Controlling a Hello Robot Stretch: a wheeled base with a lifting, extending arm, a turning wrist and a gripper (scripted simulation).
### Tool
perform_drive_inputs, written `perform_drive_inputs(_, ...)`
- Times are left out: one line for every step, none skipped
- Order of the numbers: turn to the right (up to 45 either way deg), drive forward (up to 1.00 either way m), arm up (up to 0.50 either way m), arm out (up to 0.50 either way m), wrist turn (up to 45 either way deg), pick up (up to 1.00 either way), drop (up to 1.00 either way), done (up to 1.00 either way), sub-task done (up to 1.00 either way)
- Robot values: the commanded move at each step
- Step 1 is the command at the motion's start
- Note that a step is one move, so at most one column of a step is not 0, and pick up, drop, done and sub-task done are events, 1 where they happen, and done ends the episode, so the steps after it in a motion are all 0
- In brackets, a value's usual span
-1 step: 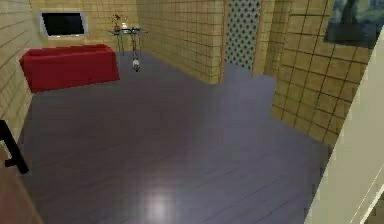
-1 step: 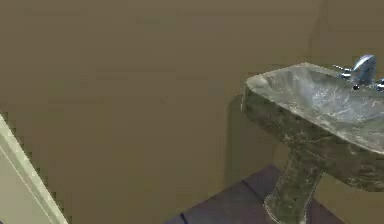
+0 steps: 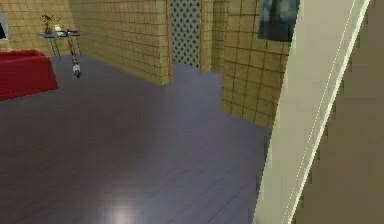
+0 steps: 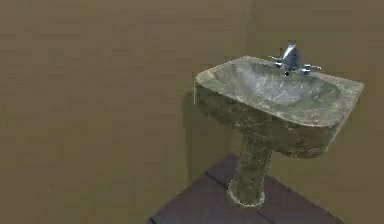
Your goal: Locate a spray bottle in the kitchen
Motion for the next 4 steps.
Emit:
perform_drive_inputs(0.0,0.40,0.00,0.00,0.0,0.00,0.00,0.00,0.00)
perform_drive_inputs(-39.0,0.00,0.00,0.00,0.0,0.00,0.00,0.00,0.00)
perform_drive_inputs(0.0,0.30,0.00,0.00,0.0,0.00,0.00,0.00,0.00)
perform_drive_inputs(39.0,0.00,0.00,0.00,0.0,0.00,0.00,0.00,0.00)
